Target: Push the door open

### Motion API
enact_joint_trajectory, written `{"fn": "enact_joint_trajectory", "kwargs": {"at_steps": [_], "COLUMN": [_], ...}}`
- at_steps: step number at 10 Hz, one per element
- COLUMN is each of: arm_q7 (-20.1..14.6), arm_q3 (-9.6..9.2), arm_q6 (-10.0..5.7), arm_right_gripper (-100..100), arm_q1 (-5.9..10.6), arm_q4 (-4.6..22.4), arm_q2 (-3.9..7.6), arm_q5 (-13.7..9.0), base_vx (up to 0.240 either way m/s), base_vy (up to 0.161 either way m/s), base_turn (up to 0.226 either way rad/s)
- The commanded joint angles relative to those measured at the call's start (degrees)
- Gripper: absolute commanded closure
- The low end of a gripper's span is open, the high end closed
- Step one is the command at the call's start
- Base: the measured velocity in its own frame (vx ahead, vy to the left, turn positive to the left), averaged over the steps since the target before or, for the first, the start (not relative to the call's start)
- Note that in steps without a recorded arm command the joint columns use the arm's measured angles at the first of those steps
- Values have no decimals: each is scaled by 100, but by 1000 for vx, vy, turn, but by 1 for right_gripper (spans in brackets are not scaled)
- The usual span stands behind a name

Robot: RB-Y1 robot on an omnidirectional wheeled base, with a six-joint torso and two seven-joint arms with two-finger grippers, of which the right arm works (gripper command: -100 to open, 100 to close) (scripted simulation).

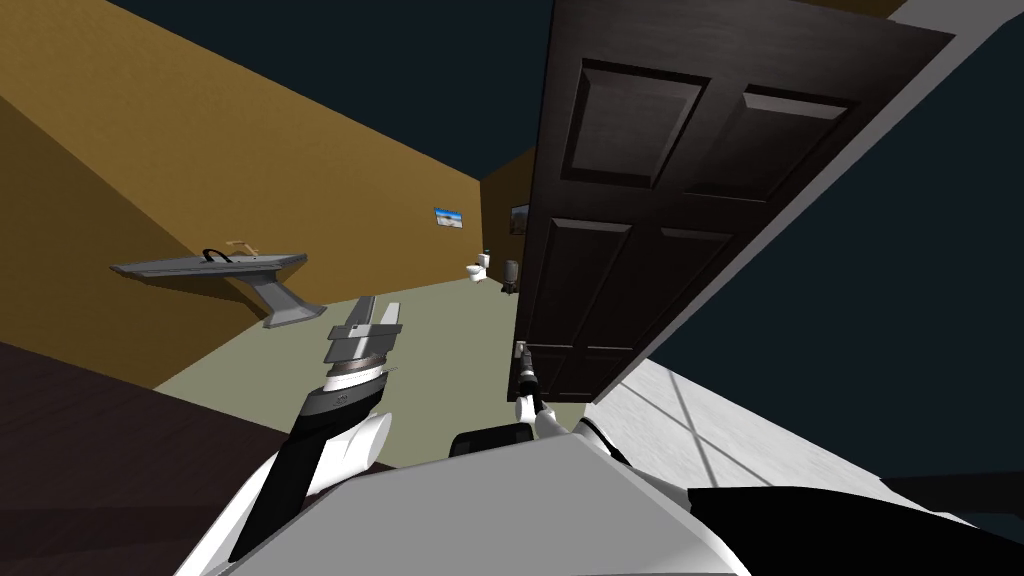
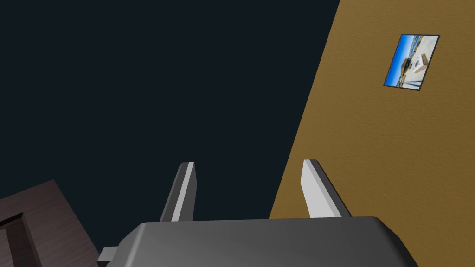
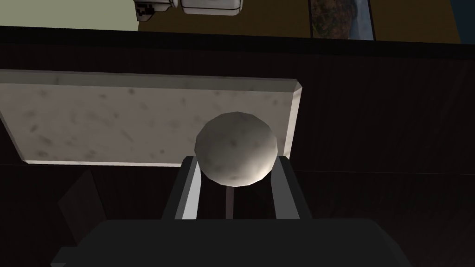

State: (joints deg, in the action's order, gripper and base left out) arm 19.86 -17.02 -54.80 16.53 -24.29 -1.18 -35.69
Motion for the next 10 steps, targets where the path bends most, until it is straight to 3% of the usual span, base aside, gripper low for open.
{"fn": "enact_joint_trajectory", "kwargs": {"at_steps": [1,3,4,5,6,8,10], "arm_q7": [-3,-3,52,76,164,164,360], "arm_q3": [1,1,71,103,-39,-39,-166], "arm_q6": [-8,-8,-22,-32,-66,-66,-128], "arm_right_gripper": [100,100,100,100,-100,-100,-100], "arm_q1": [4,4,13,18,-72,-72,-166], "arm_q4": [-5,-5,5,7,-23,-23,-196], "arm_q2": [-1,-1,151,195,220,220,290], "arm_q5": [0,0,-92,-133,-307,-307,-590], "base_vx": [0,0,107,187,23,-88,-82], "base_vy": [0,0,37,52,14,-22,-36], "base_turn": [0,0,-53,-59,119,40,112]}}
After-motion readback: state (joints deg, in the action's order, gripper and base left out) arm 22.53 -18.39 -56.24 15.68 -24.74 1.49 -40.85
